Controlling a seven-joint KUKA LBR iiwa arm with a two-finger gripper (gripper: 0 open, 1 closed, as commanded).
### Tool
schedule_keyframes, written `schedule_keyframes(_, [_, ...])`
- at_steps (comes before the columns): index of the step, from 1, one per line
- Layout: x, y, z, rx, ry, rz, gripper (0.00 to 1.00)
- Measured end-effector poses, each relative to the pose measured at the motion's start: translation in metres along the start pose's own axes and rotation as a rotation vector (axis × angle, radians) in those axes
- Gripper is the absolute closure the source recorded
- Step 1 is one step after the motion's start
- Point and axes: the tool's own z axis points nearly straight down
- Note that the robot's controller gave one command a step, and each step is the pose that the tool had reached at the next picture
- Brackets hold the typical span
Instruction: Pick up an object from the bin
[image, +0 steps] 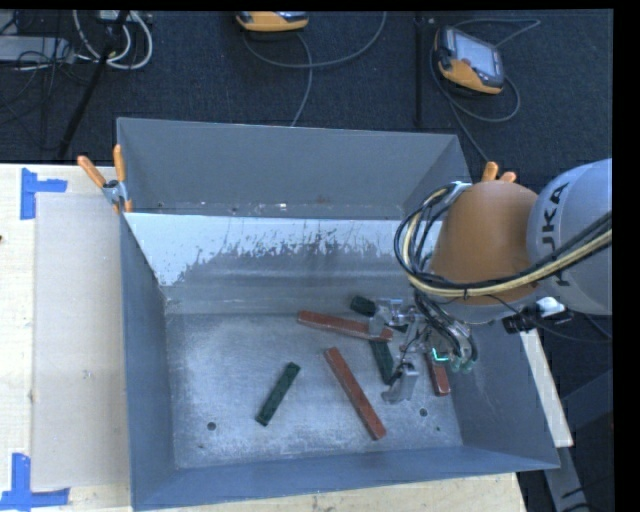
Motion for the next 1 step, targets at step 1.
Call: schedule_keyframes(1, [-0.0238, 0.1177, -0.0215, -0.003, -0.012, -0.13, 0.0])
